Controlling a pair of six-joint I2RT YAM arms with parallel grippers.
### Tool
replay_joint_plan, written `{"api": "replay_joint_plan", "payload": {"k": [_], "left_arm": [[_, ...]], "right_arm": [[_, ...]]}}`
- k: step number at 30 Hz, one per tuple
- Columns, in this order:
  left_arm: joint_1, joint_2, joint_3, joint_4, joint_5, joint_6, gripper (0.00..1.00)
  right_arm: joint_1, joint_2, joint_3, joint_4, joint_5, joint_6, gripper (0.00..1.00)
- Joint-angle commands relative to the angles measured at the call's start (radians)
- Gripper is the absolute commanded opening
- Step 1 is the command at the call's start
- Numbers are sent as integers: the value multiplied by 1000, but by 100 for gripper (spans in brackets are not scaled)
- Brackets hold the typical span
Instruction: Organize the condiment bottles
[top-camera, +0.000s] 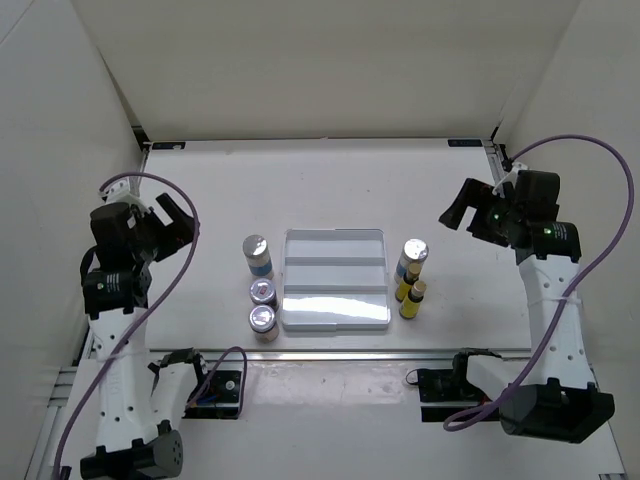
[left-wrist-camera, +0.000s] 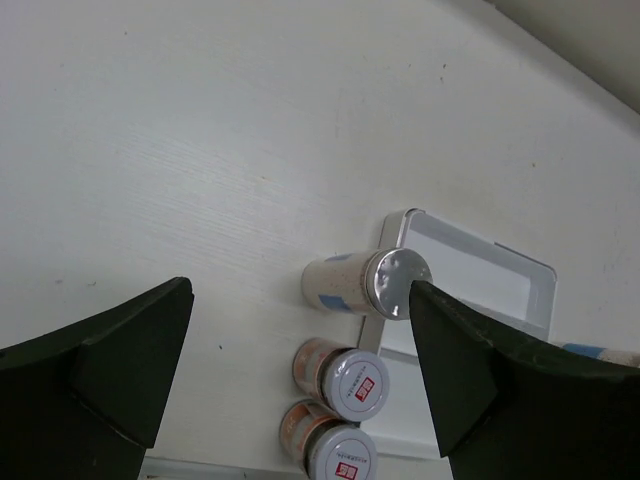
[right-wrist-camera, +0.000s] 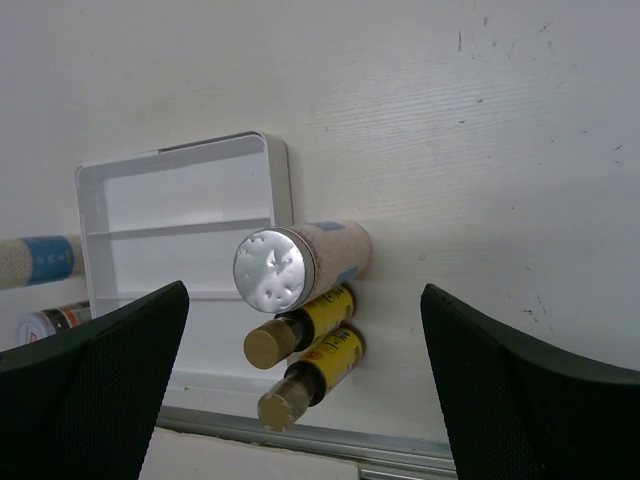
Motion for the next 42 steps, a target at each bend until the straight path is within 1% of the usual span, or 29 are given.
{"api": "replay_joint_plan", "payload": {"k": [1,3,4,6,7,8,10,11,12,13,14,15,17,18,20,21,22,23,25,27,33,38,39,41,42], "left_arm": [[-13,86,-16,-33,11,-5,100],[-13,120,-16,-33,11,-16,100],[-13,158,-16,-33,11,-16,100],[-13,190,-5,-33,51,-4,100],[-13,216,-5,-33,62,5,100],[-13,232,-5,-33,62,16,100],[-13,270,6,-44,62,16,100],[-13,281,6,-44,53,16,100],[-13,290,6,-44,53,16,100],[-13,299,6,-44,65,16,100],[-13,313,6,-44,89,16,100],[-13,313,6,-44,90,25,100],[-13,322,6,-44,100,25,100],[-13,322,6,-44,100,25,100],[-13,310,6,-44,100,25,100],[-13,298,6,-44,88,25,100],[-13,298,6,-44,76,25,100],[-13,286,6,-44,76,25,100],[-13,276,6,-44,76,25,100],[-13,276,-3,-44,76,25,100],[-13,276,-4,-44,67,16,100],[-13,267,-4,-44,67,16,100],[-13,267,-4,-44,67,16,100],[-13,267,-4,-44,67,16,100],[-13,267,-4,-44,67,16,100]], "right_arm": [[-3,-11,59,-10,24,30,100],[-3,40,68,-10,-25,30,100],[-3,63,80,-10,-89,30,100],[-3,135,81,-19,-148,56,100],[-30,159,81,-19,-197,56,100],[-44,208,81,-19,-363,23,100],[-67,244,71,10,-486,10,100],[-67,253,71,32,-513,10,100],[-49,253,71,42,-504,10,100],[-28,244,81,43,-461,10,100],[0,235,94,20,-397,10,100],[72,221,110,7,-328,10,100],[152,221,156,-23,-187,-3,100],[223,235,168,-55,-51,-3,100],[276,274,194,-92,40,-14,100],[314,287,194,-103,73,-14,98],[331,296,194,-117,143,-14,98],[362,310,185,-117,180,-14,98],[385,319,171,-128,258,10,95],[407,319,147,-128,324,10,95],[407,350,111,-99,337,10,95],[407,382,76,-69,309,19,90],[407,391,64,-69,309,20,86],[407,405,64,-59,291,20,84],[407,419,64,-59,291,20,81]]}}
